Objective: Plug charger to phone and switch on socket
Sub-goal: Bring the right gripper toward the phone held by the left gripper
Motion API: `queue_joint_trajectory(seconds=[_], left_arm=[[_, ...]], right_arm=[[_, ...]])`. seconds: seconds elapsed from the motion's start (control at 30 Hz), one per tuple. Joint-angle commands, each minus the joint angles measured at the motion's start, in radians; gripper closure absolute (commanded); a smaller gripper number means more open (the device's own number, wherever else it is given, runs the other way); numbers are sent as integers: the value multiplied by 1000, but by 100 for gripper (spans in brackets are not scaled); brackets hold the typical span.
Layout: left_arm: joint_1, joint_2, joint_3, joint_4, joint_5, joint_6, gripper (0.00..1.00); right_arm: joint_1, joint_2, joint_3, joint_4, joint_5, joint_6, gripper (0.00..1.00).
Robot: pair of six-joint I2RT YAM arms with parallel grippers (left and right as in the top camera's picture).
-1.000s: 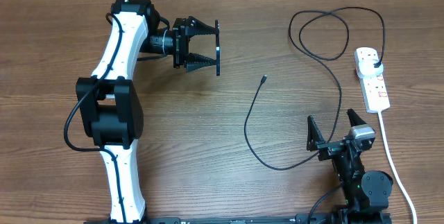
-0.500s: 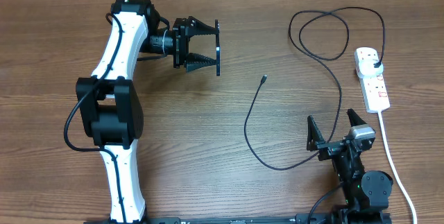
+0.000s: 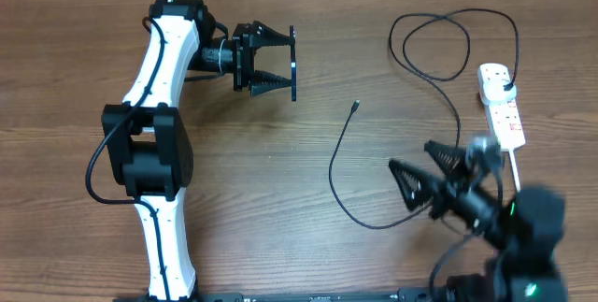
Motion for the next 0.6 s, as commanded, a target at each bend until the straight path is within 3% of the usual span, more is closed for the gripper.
queue_joint_trajectory(seconds=[0.0,0.07,0.1,0.13,0.23,0.3,0.37,0.57], left_arm=[[-1,2,28,-3,48,22,33],[-1,2,28,-3,48,22,33],[-1,2,28,-3,48,22,33],[-1,2,28,-3,48,22,33],[-1,2,28,-3,48,22,33],[-1,2,28,-3,46,22,33],[-1,2,28,-3,45,22,33],[-1,2,28,-3,45,22,34]], right_arm=[[-5,253,237,-93,-151,-97,0],[-5,388,309,-85,-364,-41,0],[3,471,329,5,-478,5,0],[58,562,377,3,-431,23,0],[316,662,538,-226,159,-5,0],[510,726,665,-333,552,84,0],[643,779,760,-383,801,149,0],[851,872,813,-229,1038,211,2]])
